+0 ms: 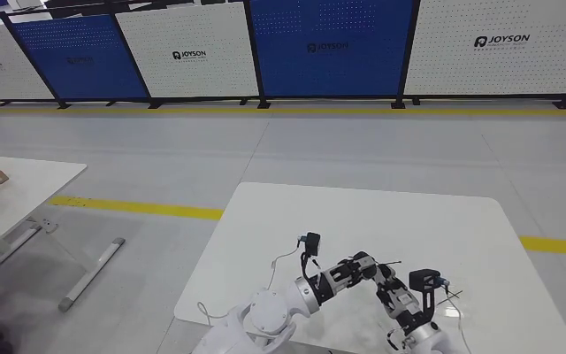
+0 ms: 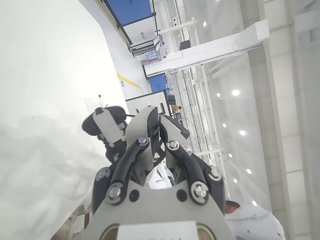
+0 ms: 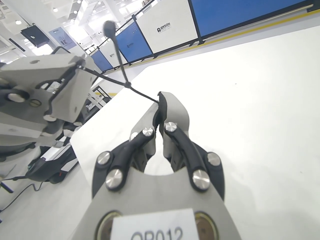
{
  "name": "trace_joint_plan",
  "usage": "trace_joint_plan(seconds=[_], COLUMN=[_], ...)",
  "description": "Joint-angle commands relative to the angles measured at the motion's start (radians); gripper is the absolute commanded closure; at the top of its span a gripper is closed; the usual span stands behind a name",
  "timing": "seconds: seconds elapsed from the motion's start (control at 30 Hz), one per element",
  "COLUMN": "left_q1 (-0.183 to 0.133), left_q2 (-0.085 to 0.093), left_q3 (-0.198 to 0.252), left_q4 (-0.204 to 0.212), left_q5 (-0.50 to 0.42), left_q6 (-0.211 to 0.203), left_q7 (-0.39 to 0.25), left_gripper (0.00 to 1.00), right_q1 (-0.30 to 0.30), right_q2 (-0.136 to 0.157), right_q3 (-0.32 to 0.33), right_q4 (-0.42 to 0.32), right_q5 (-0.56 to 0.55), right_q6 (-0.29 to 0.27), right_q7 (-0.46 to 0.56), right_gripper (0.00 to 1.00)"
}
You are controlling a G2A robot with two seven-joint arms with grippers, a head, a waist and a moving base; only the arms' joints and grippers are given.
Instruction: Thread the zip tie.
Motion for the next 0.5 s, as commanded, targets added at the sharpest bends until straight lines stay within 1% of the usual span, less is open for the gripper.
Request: trace_joint_plan(seconds=[0.0,0.27,0.47], left_q1=[0.006,0.028,0.060], left_q2=[0.002,0.007,0.014], left_q3=[-0.007,-0.022,-0.023], left_q4=[-0.009,-0.039,-0.092], left_q5=[-0.002,0.005,0.040], left_q6=[-0.008,-0.014,-0.037], left_q7=[0.000,-0.004,-0.011], left_gripper=[1.00,1.00,1.00], right_q1=[0.001,0.003,0.005], right_q2=[0.000,0.000,0.000], right_q3=[-0.001,-0.002,-0.003], right_q4=[0.003,0.007,0.010], right_q5=[-0.001,-0.005,-0.006], right_q6=[-0.001,-0.004,-0.007], right_q7=[0.002,0.007,0.012], right_gripper=[1.00,1.00,1.00])
